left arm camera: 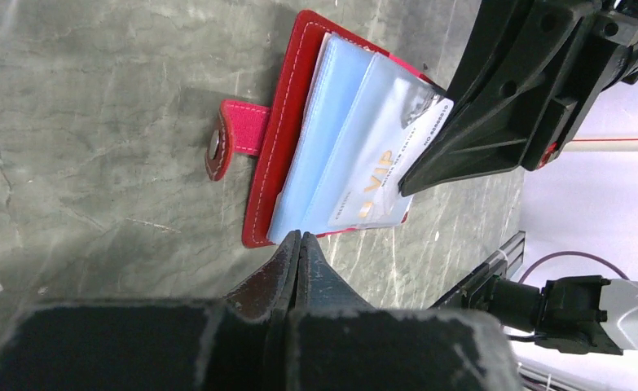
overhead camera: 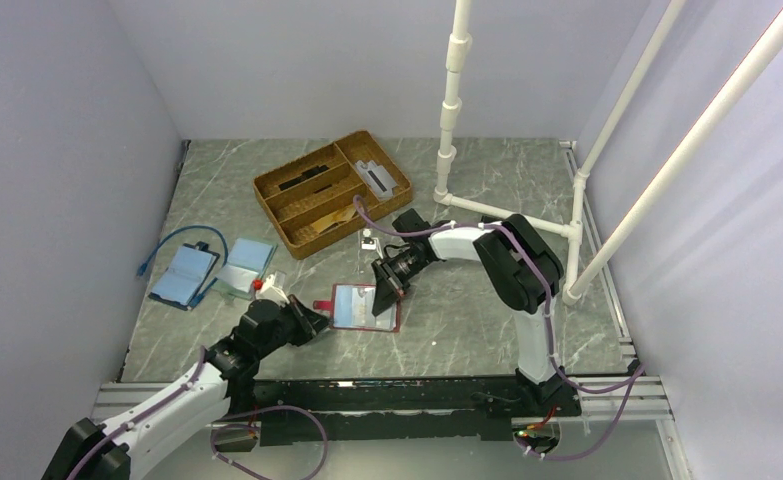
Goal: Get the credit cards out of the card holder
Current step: Remove the credit card from the card holder.
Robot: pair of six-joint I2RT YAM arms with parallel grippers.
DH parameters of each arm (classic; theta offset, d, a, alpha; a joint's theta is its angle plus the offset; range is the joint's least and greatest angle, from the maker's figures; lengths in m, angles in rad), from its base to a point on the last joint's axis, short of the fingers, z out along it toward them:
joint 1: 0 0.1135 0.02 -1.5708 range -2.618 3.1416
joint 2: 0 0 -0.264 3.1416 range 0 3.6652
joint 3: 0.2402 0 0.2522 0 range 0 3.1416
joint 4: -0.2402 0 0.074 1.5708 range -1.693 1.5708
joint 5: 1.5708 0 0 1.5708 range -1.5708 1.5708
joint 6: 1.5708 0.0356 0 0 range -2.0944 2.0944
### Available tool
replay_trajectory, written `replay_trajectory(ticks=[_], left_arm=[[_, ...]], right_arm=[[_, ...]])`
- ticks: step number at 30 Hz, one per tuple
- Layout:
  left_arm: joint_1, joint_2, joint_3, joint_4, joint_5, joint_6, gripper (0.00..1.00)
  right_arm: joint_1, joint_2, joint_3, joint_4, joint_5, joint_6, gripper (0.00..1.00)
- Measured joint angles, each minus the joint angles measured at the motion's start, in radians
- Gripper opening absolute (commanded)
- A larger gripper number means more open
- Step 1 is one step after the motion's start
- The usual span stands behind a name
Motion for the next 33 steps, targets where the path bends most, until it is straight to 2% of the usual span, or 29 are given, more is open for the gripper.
replay_trajectory(ticks=[3,6,11,15,18,20,24,33], left_arm=[[0.0,0.002,0.0,-0.002,0.004,0.017,0.13],[0.0,0.028,0.003,0.036,0.025,0.042,0.16],[0.0,0.169,0.048,0.139,0.063,0.081,0.13],[0.002,0.373,0.1,0.276,0.087,0.092,0.08],[0.002,0.539,0.129,0.38,0.106,0.094,0.0],[0.003,0.618,0.148,0.412,0.111,0.089,0.0],[0.006,0.688,0.215,0.352,0.1,0.064,0.0],[0.006,0.632,0.288,0.121,-0.008,0.025,0.0]], right_arm=[[-0.005,0.0,0.007,-0.017,0.008,-0.014,0.0],[-0.006,0.0,0.013,-0.032,0.016,-0.024,0.0],[-0.006,0.0,0.016,-0.038,0.019,-0.031,0.0],[-0.006,0.003,0.018,-0.041,0.02,-0.031,0.0],[-0.006,0.005,0.021,-0.044,0.022,-0.031,0.0],[-0.006,0.005,0.022,-0.046,0.025,-0.031,0.0],[-0.006,0.006,0.03,-0.063,0.048,-0.033,0.0],[-0.005,0.009,0.082,-0.144,0.103,-0.08,0.0]])
